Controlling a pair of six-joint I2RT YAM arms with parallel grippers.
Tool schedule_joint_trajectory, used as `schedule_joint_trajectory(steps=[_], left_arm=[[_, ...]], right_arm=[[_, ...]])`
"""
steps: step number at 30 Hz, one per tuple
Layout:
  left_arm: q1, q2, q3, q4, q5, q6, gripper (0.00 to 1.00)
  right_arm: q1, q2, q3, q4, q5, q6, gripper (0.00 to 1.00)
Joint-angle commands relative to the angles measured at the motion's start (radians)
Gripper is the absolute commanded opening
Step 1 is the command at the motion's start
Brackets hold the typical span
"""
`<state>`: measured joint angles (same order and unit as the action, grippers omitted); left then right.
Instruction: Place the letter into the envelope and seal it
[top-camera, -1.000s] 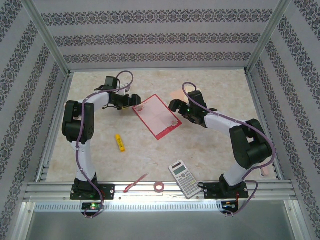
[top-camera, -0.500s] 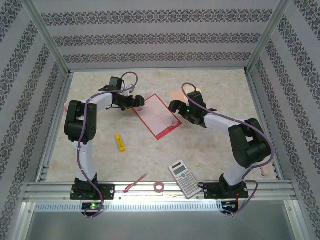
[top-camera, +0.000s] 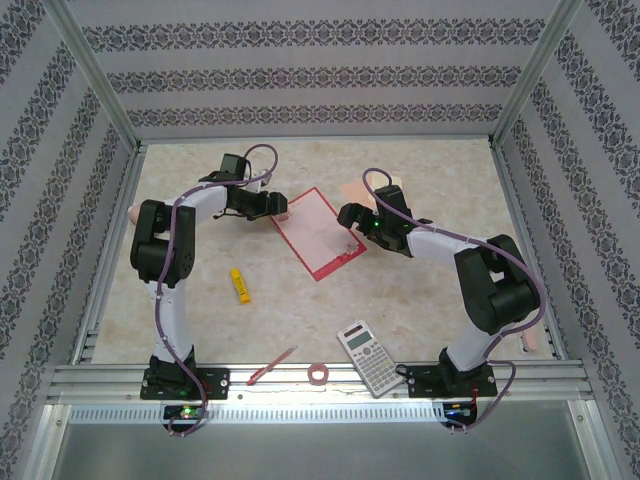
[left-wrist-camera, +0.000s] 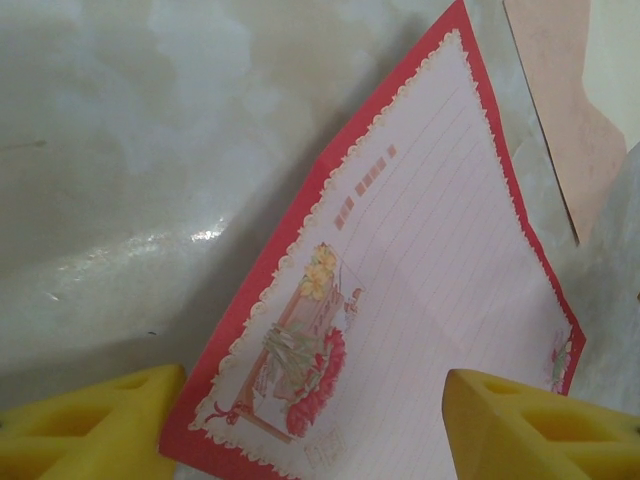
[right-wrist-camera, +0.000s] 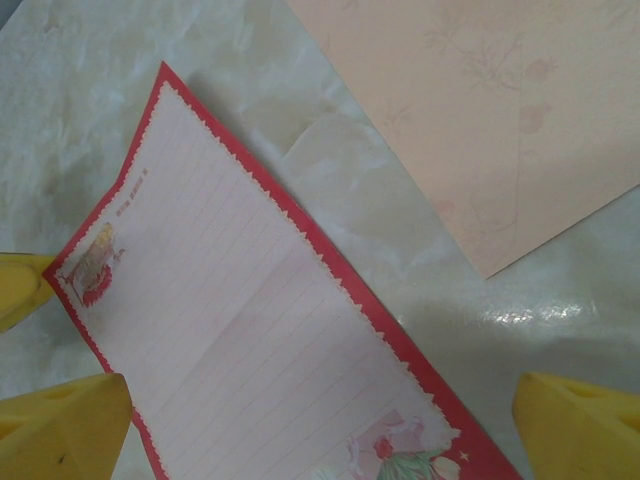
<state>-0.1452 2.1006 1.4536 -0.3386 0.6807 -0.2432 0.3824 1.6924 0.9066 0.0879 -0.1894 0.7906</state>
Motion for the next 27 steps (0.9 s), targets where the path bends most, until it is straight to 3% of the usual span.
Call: schedule_joint_trajectory(steps=[1, 9, 22, 27], left_arm=[[-0.011, 0.012, 0.022, -0.027, 0.014, 0.016, 0.64], [-0.012, 0.01, 0.022, -0.022, 0.023, 0.018, 0.44], [-0.012, -0.007, 0.021, -0.014, 0.019, 0.021, 0.0], [-0.011, -0.042, 0.024, -0.007, 0.015, 0.006, 0.0]], right_arm=[[0.005, 0.009, -0.02, 0.016, 0.004, 0.013, 0.98], [0.004, 0.007, -0.021, 0.013, 0.004, 0.012, 0.98], [0.003, -0.008, -0.017, -0.002, 0.011, -0.002, 0.98], [-0.008, -0.042, -0.002, -0.039, 0.015, -0.036, 0.98]])
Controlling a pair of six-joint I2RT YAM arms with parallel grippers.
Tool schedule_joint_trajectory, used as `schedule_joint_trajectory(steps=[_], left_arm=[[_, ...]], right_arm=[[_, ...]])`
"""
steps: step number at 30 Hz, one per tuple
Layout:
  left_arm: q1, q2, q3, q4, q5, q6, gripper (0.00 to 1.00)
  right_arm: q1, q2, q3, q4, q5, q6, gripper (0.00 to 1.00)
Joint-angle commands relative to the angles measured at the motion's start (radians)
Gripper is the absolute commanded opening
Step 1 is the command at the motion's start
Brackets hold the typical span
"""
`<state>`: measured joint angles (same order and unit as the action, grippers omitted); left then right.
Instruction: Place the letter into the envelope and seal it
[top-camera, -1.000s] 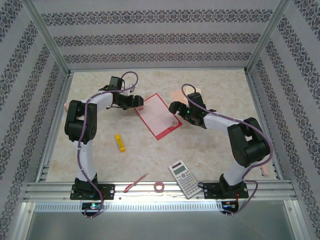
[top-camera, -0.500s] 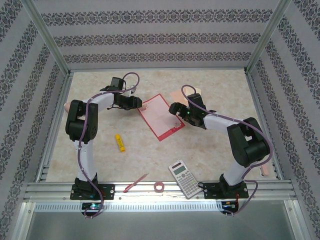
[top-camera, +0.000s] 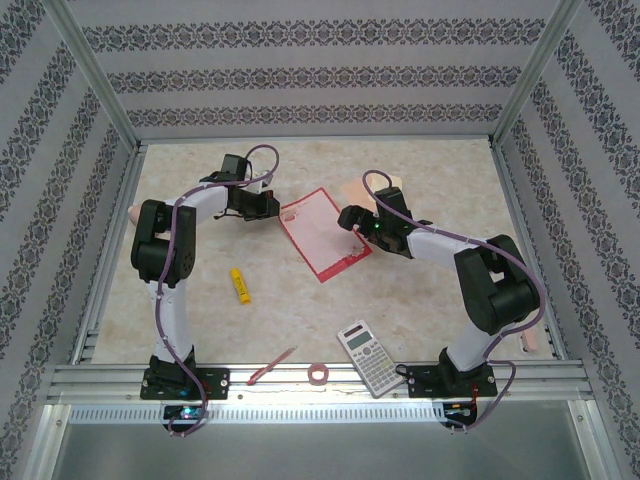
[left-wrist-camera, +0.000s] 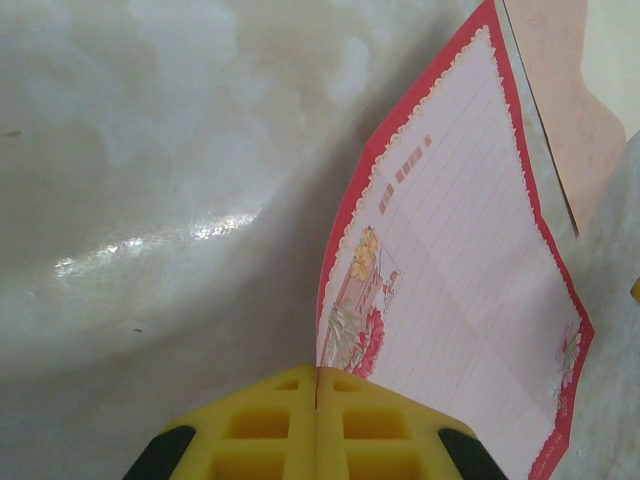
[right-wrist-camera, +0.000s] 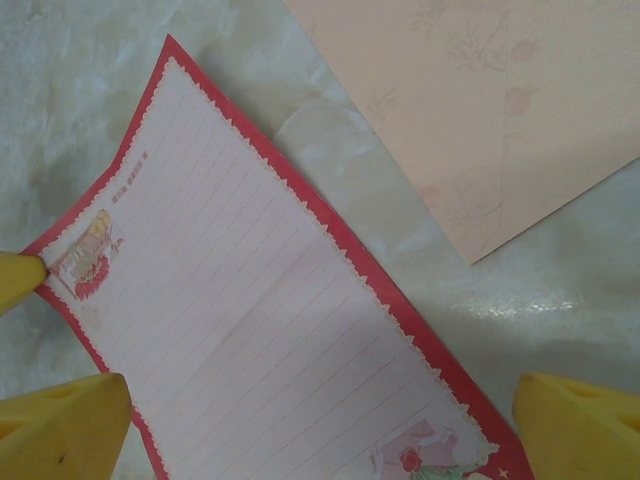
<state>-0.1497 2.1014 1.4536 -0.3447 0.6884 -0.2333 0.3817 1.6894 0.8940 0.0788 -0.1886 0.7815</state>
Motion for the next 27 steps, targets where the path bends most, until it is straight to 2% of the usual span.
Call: schedule_joint_trajectory(steps=[1, 7, 14, 21, 27], left_arm=[[-0.006, -0.056, 0.027, 0.002, 0.01, -0.007, 0.0], [-0.007, -0.131, 0.137, -0.08, 0.014, 0.025, 0.0], [-0.009, -0.239, 0.177, -0.055, 0.051, -0.019, 0.0], [-0.014, -0.347, 0.165, 0.038, 0.077, -0.114, 0.0], [-0.016, -0.419, 0.143, 0.196, 0.074, -0.245, 0.0]], right_arm=[[-0.012, -0.051, 0.015, -0.041, 0.014, -0.039, 0.98], [-0.051, -0.138, 0.032, -0.097, 0.038, -0.072, 0.98], [-0.067, -0.149, 0.049, -0.111, -0.003, -0.102, 0.98], [-0.069, -0.114, 0.018, -0.04, -0.068, -0.067, 0.98], [-0.06, -0.069, 0.011, -0.006, -0.089, -0.039, 0.98]])
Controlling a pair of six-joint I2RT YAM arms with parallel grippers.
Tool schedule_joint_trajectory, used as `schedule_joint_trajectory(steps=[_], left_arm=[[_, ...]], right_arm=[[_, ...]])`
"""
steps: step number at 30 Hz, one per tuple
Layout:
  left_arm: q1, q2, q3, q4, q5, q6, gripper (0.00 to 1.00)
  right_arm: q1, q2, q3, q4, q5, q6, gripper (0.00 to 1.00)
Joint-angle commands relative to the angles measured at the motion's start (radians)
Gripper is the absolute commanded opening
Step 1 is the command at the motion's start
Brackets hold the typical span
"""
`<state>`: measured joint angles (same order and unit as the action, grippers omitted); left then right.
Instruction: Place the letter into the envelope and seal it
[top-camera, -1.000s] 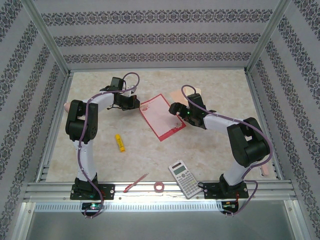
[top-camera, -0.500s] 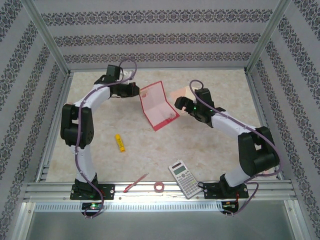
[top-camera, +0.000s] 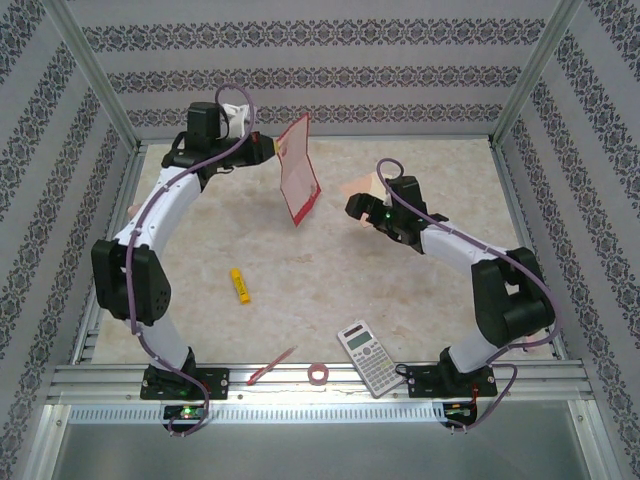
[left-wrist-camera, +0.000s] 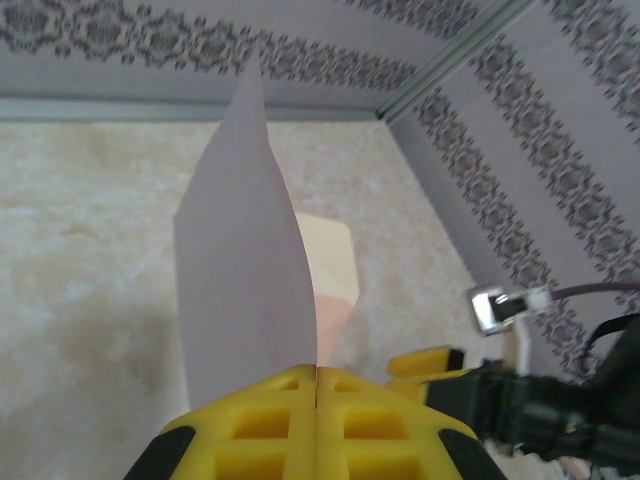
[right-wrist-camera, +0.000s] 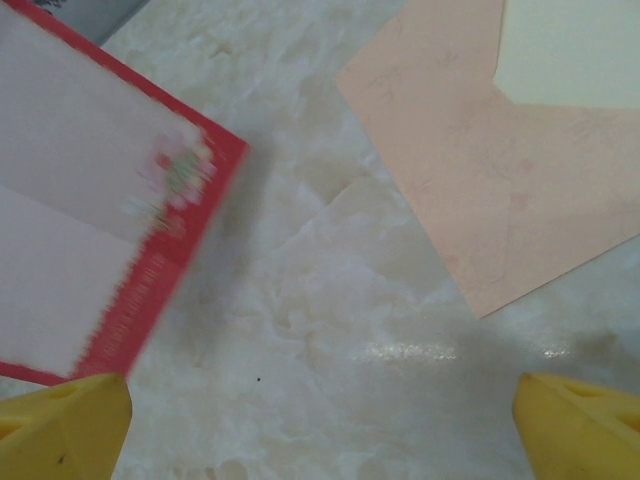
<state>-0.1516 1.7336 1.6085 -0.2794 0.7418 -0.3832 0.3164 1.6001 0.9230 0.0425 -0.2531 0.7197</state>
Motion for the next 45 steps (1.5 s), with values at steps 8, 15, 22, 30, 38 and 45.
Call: schedule_joint_trajectory(steps=[8, 15, 22, 30, 38, 45], left_arm=[[-0.014, -0.075, 0.002, 0.299, 0.059, -0.238, 0.0], [-0.015, -0.088, -0.036, 0.394, 0.07, -0.31, 0.0], [-0.016, -0.101, -0.078, 0.357, 0.091, -0.287, 0.0], [-0.03, -0.174, -0.18, 0.207, 0.028, -0.18, 0.0], [-0.056, -0.27, -0.357, 0.199, -0.026, -0.216, 0.0], [-0.129, -0.321, -0.485, 0.292, -0.047, -0.303, 0.0]], right_arm=[[0.036, 0.068, -0.025, 0.057, -0.031, 0.045, 0.98], [0.055, 0.101, -0.026, 0.103, -0.057, 0.074, 0.98], [0.06, 0.083, -0.008, 0.065, -0.046, 0.045, 0.98], [0.057, -0.003, 0.01, -0.081, -0.003, 0.029, 0.98], [0.058, -0.105, 0.02, -0.199, 0.047, -0.003, 0.98], [0.053, -0.105, 0.043, -0.226, 0.058, -0.026, 0.98]])
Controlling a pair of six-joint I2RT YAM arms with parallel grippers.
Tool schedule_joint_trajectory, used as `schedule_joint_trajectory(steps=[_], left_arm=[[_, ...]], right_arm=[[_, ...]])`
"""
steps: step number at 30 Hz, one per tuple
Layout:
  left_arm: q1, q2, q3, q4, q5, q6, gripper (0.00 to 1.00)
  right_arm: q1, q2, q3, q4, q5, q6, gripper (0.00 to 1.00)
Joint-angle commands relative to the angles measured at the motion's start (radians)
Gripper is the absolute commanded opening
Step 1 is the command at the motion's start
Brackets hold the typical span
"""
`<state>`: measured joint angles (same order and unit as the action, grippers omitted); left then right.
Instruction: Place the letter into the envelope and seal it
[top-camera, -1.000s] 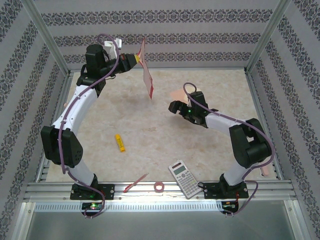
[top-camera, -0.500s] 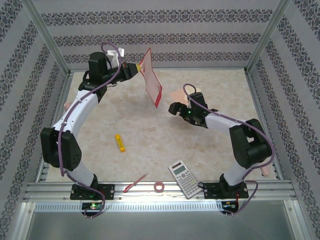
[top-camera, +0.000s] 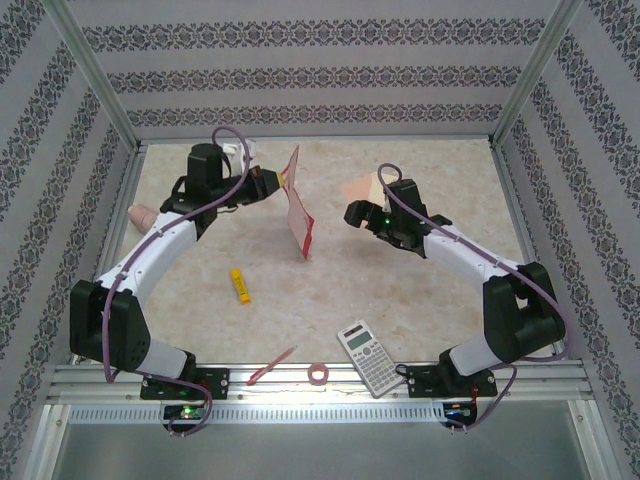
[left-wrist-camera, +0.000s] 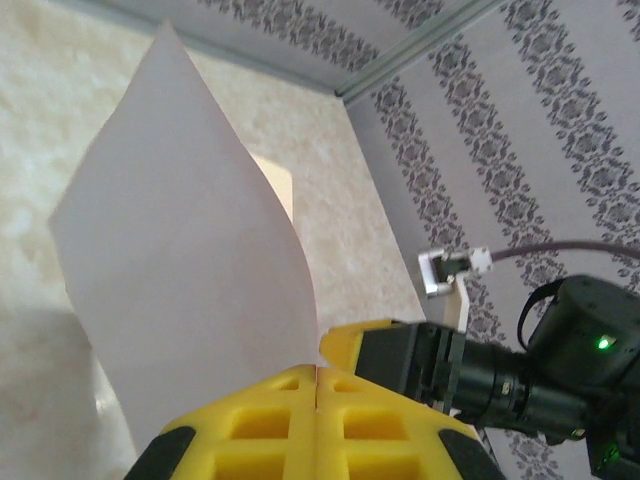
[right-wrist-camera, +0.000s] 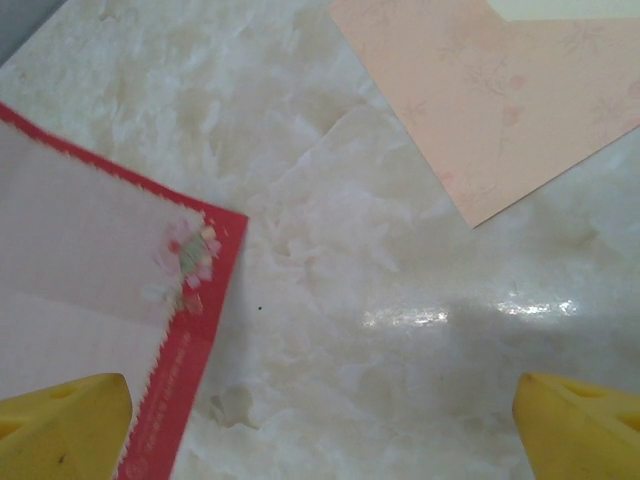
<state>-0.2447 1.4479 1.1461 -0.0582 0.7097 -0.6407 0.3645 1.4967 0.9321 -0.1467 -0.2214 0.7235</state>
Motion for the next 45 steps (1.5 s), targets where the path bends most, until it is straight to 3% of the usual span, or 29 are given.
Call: schedule_joint_trajectory(steps=[1, 6, 18, 31, 36, 42, 45], left_arm=[[-0.048, -0.039, -0.031, 0.073, -0.019, -0.051, 0.0], [-0.068, -0.086, -0.088, 0.064, -0.06, -0.04, 0.0], [-0.069, -0.181, -0.212, -0.156, -0.171, 0.155, 0.0], [-0.081, -0.088, -0.357, -0.011, -0.274, 0.235, 0.0], [-0.11, -0.07, -0.381, 0.044, -0.333, 0.287, 0.0], [-0.182, -0.067, -0.375, 0.091, -0.456, 0.335, 0.0], [-0.25, -0.068, -0.382, 0.135, -0.579, 0.402, 0.0]], right_arm=[[0.004, 0.005, 0.037, -0.037, 0.026, -0.032, 0.98], [0.001, 0.032, 0.058, -0.036, 0.018, -0.037, 0.98], [0.0, 0.057, 0.091, -0.053, 0.026, -0.049, 0.98], [0.041, 0.071, 0.08, -0.018, 0.023, -0.017, 0.98], [0.045, 0.088, 0.102, -0.027, 0.028, 0.069, 0.98], [0.048, 0.099, 0.206, -0.129, 0.028, 0.18, 0.98], [0.051, 0.126, 0.294, -0.225, 0.007, 0.214, 0.98]])
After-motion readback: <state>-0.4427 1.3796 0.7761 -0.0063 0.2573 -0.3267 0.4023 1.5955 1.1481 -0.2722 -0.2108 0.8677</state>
